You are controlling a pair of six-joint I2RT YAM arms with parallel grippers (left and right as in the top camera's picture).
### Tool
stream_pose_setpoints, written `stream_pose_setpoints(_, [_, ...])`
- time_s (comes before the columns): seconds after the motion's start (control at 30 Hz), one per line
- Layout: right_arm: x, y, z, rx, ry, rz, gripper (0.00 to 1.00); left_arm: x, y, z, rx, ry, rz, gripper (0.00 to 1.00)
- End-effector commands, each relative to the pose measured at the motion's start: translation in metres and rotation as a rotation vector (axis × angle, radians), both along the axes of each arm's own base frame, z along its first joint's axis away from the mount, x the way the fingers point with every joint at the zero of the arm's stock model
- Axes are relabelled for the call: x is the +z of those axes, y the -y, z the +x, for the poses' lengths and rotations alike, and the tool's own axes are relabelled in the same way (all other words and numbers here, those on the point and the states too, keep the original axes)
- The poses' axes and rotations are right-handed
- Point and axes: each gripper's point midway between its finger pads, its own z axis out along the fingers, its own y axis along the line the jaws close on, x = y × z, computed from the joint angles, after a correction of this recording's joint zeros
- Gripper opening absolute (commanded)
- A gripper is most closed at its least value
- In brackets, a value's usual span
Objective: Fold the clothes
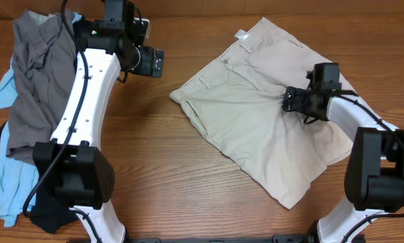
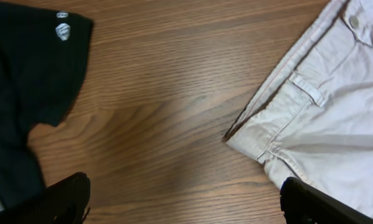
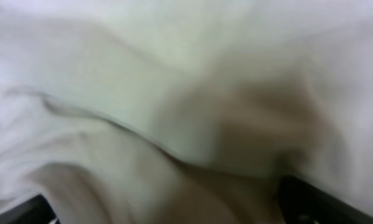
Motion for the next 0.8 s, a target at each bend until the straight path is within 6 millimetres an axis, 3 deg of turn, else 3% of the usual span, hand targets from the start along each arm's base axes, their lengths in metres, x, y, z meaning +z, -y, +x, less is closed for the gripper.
stream_pose_setpoints(0.0, [0.062,-0.005,0.028,0.032,0.048,0.082,1.00,-0.034,0.022,0.003,-0.133,-0.057,-0.001,1.00])
stream_pose_setpoints(0.1, [0.115,-0.014,0.029,0.014,0.059,0.126,0.96,-0.054,0.033,0.002,-0.223,-0.089,0.008,1.00])
stream_pose_setpoints(0.13, [0.145,-0.020,0.025,-0.006,0.076,0.143,0.98,-0.068,0.040,-0.002,-0.278,-0.124,0.010,1.00])
stream_pose_setpoints(0.23, [0.186,-0.033,0.002,-0.020,0.092,0.168,1.00,-0.093,0.050,-0.011,-0.354,-0.195,-0.006,1.00])
stream_pose_setpoints(0.47, [0.221,-0.056,-0.074,-0.007,-0.003,0.189,1.00,-0.152,0.065,-0.018,-0.441,-0.299,-0.069,1.00])
stream_pose_setpoints(0.67, [0.235,-0.083,-0.115,0.049,-0.045,0.188,0.98,-0.167,0.082,-0.012,-0.513,-0.268,-0.140,0.96])
stream_pose_setpoints(0.77, [0.240,-0.095,-0.132,0.052,-0.055,0.198,0.97,-0.165,0.097,-0.011,-0.548,-0.243,-0.171,0.83])
